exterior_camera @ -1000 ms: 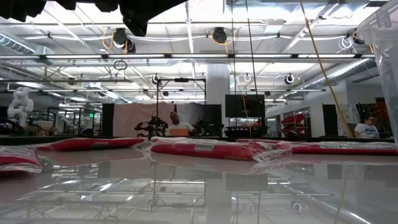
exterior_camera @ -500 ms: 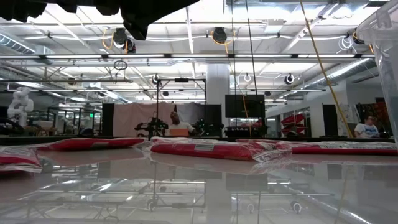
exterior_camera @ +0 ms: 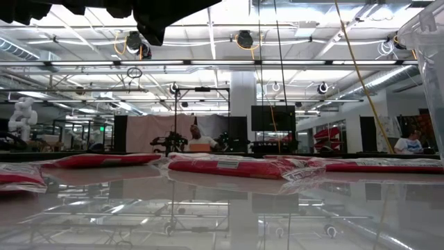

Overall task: Sort popcorn bags into baskets
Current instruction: Put the red popcorn pack into the transparent bin

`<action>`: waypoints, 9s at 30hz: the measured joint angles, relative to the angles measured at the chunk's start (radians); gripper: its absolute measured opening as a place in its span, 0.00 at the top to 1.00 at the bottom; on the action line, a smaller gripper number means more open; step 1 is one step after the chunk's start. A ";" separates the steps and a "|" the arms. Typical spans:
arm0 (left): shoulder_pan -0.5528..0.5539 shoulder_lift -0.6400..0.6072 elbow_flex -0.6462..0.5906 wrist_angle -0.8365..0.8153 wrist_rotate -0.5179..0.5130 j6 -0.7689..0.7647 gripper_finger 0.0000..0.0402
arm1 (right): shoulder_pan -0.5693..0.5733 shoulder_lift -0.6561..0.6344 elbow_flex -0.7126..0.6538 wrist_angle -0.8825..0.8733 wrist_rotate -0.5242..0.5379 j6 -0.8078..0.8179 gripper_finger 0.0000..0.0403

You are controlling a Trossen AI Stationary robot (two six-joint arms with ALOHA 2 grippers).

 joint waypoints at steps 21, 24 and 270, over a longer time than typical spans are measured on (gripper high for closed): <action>0.010 0.000 0.000 -0.119 0.000 -0.020 0.55 | 0.036 -0.143 0.001 0.180 0.029 0.227 0.82; 0.024 0.000 0.000 -0.153 0.000 -0.018 0.58 | 0.042 -0.188 0.001 0.191 0.116 0.233 0.88; -0.026 -0.468 -0.030 -1.024 -0.210 -0.545 0.61 | 0.241 -0.131 -0.063 -0.081 0.394 0.036 0.94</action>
